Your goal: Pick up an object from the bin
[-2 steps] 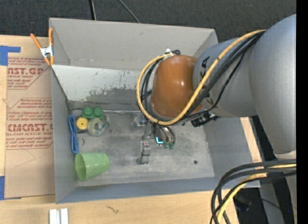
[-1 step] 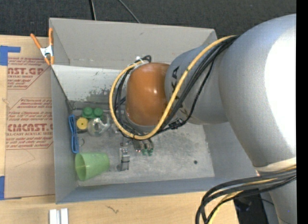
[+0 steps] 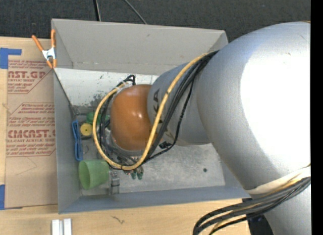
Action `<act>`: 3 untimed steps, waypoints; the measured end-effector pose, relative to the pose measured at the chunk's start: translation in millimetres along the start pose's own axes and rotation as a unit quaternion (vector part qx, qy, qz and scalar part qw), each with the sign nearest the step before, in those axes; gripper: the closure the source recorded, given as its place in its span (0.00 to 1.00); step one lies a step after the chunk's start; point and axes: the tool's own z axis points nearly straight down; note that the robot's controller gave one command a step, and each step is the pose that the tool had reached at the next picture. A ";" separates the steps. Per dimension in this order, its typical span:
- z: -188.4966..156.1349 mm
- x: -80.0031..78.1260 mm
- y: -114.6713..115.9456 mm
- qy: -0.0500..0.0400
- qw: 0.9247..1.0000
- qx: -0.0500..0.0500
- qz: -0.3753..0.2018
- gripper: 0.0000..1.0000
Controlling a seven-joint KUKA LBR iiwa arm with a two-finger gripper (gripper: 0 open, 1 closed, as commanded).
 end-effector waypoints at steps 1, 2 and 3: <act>1.1 1.6 39.0 -0.005 0.998 0.000 -0.058 0.00; 1.3 2.3 38.1 -0.003 0.998 0.000 -0.057 1.00; -151.3 -4.9 17.3 -0.007 0.992 0.001 -0.125 1.00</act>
Offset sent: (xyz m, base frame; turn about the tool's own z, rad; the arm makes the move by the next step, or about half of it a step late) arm -0.0089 0.0366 -0.0014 -0.1141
